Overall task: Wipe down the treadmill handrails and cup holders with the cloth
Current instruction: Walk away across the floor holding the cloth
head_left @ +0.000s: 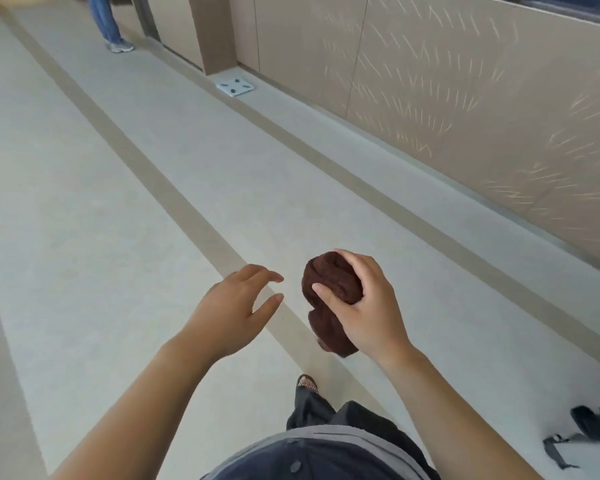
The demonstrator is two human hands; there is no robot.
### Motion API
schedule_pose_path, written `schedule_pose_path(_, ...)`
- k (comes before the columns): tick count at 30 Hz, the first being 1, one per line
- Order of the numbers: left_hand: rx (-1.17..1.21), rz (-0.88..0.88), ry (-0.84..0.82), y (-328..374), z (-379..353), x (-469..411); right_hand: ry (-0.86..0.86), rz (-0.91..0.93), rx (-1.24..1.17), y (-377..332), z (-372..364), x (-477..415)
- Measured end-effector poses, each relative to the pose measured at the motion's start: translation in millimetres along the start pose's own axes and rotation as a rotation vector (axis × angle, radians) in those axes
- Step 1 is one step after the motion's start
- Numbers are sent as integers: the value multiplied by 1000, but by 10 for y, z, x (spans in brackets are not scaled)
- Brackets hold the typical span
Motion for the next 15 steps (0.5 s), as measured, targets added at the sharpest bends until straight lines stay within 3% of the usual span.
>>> schedule_pose_path(6,13,152,51,-901,517,-1470,-123,34,-48,75,-946,-1803)
schedule_pose_path(15,-8,351,187,-2925,1220,-3440,-325,160,-110,-163,-3079,-4304)
Point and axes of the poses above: each hand's wrist, its own x-axis away from the middle knuckle, its own z-axis out of the back of the hand, y = z × x, the point moved 4 cm from there along -x, towards the middle knuckle, and after that the axes turned 7 degrees about y, right-handed, at the moved point
